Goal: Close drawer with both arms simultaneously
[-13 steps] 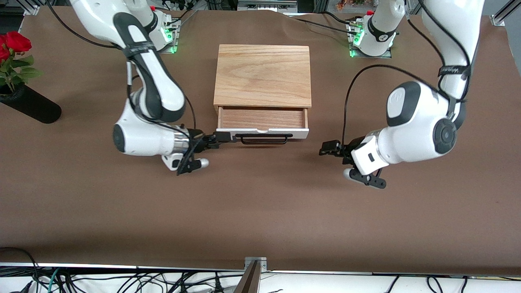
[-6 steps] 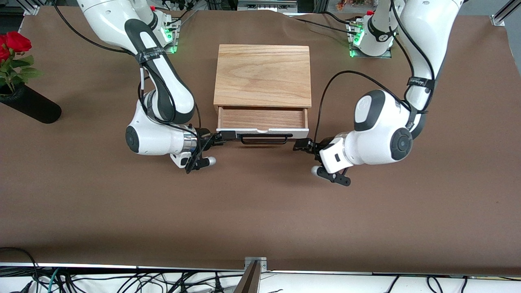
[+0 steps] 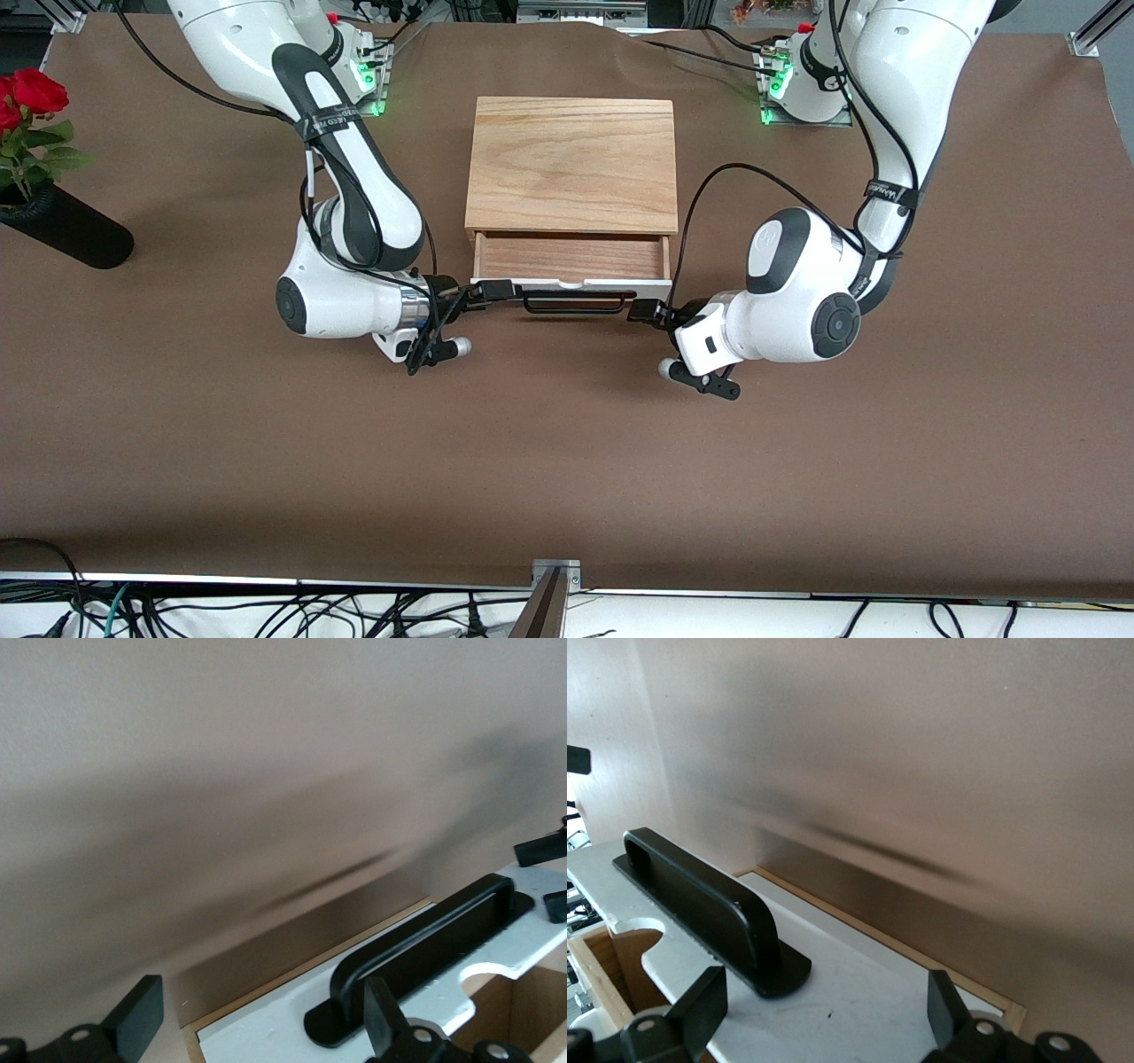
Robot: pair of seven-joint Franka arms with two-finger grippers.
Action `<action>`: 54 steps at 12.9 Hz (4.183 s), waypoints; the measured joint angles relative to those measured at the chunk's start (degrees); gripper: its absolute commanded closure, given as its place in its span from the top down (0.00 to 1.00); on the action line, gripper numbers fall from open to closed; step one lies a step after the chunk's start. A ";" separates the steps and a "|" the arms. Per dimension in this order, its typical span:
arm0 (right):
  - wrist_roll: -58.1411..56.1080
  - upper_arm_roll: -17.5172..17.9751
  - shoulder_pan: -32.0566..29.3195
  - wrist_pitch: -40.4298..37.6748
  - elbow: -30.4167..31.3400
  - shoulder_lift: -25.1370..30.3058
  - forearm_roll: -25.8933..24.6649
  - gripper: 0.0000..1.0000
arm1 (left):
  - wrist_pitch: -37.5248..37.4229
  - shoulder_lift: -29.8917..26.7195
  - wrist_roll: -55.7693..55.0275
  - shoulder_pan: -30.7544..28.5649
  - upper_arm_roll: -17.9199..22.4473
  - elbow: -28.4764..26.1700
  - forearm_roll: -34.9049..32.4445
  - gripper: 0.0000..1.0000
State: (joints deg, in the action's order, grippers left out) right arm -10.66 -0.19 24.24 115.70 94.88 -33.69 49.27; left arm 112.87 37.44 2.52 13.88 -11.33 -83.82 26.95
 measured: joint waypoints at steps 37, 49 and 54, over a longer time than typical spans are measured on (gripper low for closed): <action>1.97 -1.29 1.45 -14.41 3.83 4.00 -5.05 1.00 | -17.21 -3.54 -4.22 -5.17 2.41 3.66 -7.59 1.00; -0.37 -12.53 1.66 -26.27 -9.00 18.51 -42.28 1.00 | -20.27 -26.76 -4.13 -13.19 2.56 0.67 -27.32 1.00; -13.51 -13.79 -5.80 -27.17 -6.96 30.01 -47.77 1.00 | -20.12 -37.37 -4.25 -12.64 2.53 -11.07 -28.96 1.00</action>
State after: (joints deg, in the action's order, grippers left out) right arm -24.18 -13.98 18.44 88.53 87.92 -3.68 1.50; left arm 92.75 0.07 -1.73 1.23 -8.80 -94.89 -2.01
